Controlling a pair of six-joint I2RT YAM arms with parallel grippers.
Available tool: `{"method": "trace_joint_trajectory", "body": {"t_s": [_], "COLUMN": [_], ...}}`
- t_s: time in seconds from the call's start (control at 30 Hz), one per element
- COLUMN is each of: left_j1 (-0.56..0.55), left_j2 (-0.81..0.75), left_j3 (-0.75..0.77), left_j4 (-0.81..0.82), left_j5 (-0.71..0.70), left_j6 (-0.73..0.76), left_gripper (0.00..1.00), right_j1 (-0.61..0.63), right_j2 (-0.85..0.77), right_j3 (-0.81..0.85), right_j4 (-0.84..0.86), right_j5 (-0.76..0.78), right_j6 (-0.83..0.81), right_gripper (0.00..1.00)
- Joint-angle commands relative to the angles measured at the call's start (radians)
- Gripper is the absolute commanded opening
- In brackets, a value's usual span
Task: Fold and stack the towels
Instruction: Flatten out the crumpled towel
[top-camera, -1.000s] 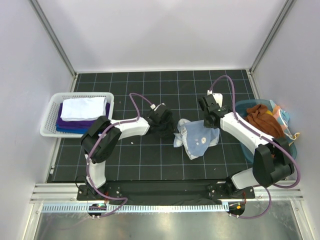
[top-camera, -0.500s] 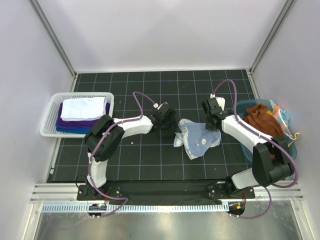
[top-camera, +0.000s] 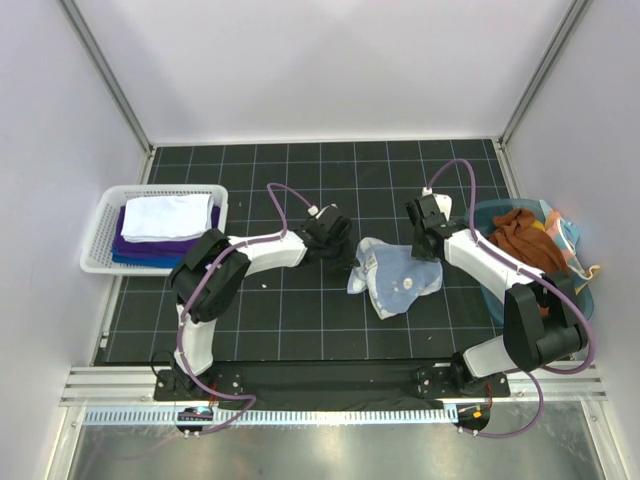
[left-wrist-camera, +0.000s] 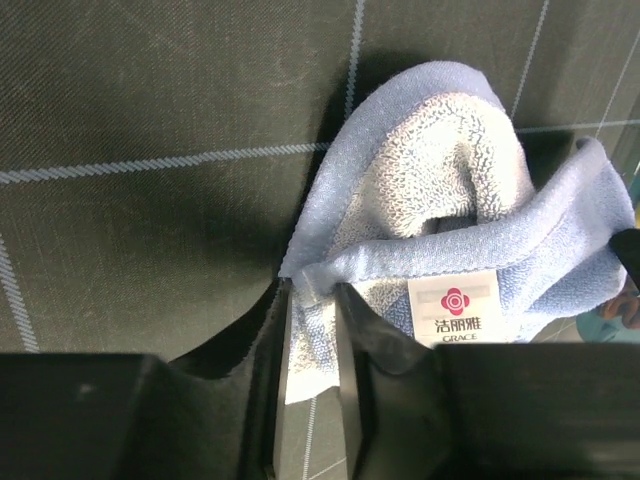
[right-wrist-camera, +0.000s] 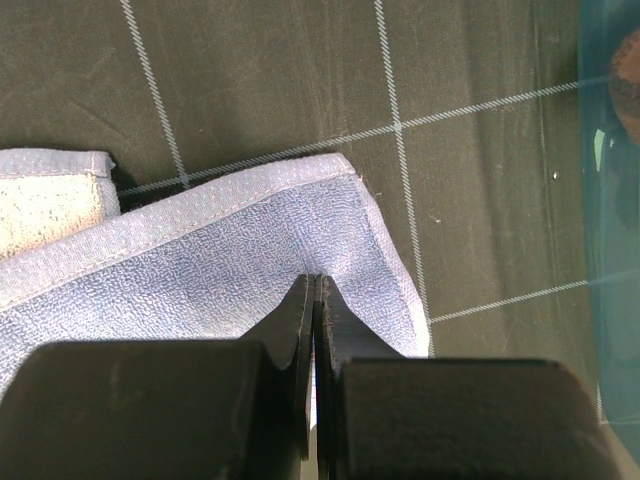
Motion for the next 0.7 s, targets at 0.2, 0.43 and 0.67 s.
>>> {"method": "trace_joint_trajectory", "body": {"t_s": [0.2,0.43,0.67], "left_j1": [-0.002,0.012,0.043], "left_j2": [-0.054,-0.164,-0.276], "left_j3": [0.024,0.001,-0.064], "left_j4": [0.051,-0.035,-0.077], "left_j5": [-0.042,-0.135,-0.142], "left_j6": [0.043,0.107,0.135], "left_gripper": [0.09,0.00,0.00], "right_j1": [-0.009,-0.011,0.017], "right_j2": [-0.041,-0.085,-0.121], "right_j3": [0.017,0.026,0.000], "right_j4": [0.002,-0.030,-0.044], "right_j5": [0.007,-0.036,-0.073], "right_j6": [0.006,0.009,0.020], "right_gripper": [0.01,0.01,0.01]}}
